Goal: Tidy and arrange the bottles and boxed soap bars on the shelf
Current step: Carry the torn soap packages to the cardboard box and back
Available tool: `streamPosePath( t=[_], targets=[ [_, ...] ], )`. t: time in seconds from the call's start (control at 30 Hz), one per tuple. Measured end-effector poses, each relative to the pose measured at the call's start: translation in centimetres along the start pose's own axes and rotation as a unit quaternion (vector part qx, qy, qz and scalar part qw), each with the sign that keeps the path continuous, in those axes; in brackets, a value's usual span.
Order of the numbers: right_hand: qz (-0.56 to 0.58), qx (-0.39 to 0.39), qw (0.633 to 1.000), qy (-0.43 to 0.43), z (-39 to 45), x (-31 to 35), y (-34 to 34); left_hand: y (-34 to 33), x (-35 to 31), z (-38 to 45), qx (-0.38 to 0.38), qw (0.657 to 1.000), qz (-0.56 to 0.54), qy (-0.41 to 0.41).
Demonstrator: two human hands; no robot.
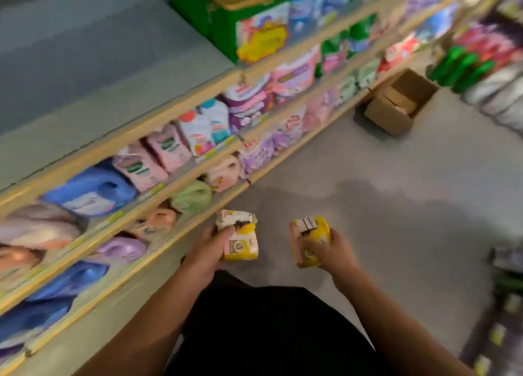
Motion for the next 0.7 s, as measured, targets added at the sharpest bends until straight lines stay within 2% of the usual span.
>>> streamPosePath(
  t=[0.13, 0.37, 0.7],
  targets=[
    [0.132, -0.074, 0.987, -0.052, 0.1, -4.6, 8.1, -8.4, 0.4, -0.8, 0.041, 0.997, 0.06, 0.027],
    [0.267, -0.149, 0.943, -0.132, 3.5, -9.2, 19.1, -23.1, -3.0, 1.3, 0.108, 0.981, 0.158, 0.021],
    [0.325, -0.281, 0.872, -0.234, 11.4, -10.6, 34.9, -50.1, -9.9, 10.9, 0.225, 0.924, 0.307, 0.034]
  ],
)
Point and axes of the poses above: each hand's wrist, its own z-axis towards the middle knuckle, its own y-axis out of the back of the hand, x = y × z, the point moved 1 cm from there along z, towards the middle knuckle, and after that the axes turned 2 degrees about z, right-handed, at the moved point
